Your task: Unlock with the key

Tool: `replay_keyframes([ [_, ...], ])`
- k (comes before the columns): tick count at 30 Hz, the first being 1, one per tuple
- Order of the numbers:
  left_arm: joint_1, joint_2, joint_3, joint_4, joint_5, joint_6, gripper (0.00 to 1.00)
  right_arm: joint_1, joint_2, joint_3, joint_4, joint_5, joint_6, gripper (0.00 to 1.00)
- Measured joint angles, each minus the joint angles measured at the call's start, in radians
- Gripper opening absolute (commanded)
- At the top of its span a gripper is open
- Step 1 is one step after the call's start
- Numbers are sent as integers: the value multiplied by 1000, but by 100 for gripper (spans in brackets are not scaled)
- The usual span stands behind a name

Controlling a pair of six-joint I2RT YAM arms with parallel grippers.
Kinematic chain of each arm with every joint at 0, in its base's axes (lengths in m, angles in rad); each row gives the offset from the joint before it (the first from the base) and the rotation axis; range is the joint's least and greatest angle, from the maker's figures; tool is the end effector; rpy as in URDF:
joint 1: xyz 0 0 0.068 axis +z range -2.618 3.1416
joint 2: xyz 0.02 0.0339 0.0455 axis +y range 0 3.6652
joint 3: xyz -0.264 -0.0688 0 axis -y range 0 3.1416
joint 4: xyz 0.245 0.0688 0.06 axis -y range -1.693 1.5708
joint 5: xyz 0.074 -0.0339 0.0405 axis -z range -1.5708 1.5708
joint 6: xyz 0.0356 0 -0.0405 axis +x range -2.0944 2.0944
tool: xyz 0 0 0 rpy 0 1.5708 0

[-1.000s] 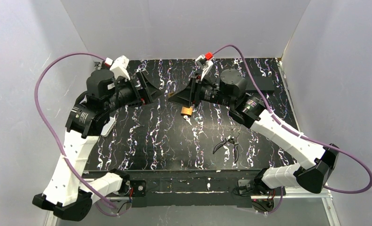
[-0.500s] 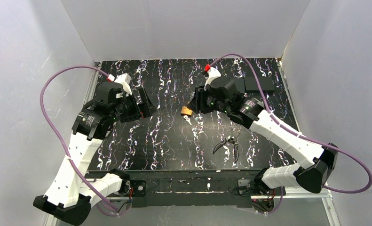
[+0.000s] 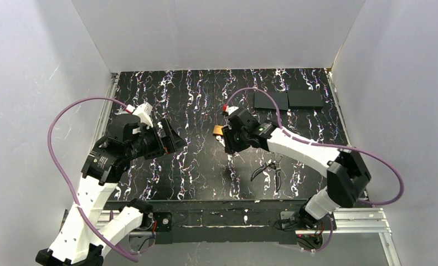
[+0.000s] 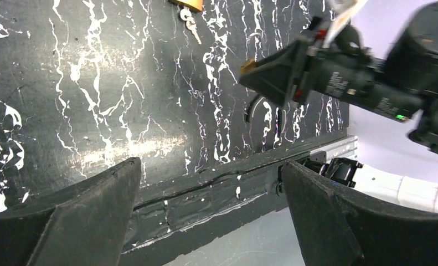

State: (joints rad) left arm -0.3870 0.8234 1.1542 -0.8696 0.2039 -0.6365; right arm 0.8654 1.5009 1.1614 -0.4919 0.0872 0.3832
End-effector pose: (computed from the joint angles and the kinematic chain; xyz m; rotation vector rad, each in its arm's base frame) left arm 0.1327 -0.0619 0.3876 -0.1474 2.2036 -0.8091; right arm 0.2139 0.2464 0.2710 -0.5453 2.3914 0.4687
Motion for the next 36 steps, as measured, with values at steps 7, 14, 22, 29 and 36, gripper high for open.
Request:
replay_keyframes([
  [7,0,-10,0,24,12,21,98,0,185,16,21,-39,-87,1],
  [14,0,-24,-1,24,13,42,98,0,335,40,28,-91,-129,1],
  [22,0,-27,-3,24,11,46,98,0,342,44,60,-99,-145,34],
  [29,0,-29,-11,24,-4,54,98,0,343,44,76,-98,-144,78],
  [36,0,-21,-11,24,-20,77,98,1,315,47,69,-78,-149,98],
])
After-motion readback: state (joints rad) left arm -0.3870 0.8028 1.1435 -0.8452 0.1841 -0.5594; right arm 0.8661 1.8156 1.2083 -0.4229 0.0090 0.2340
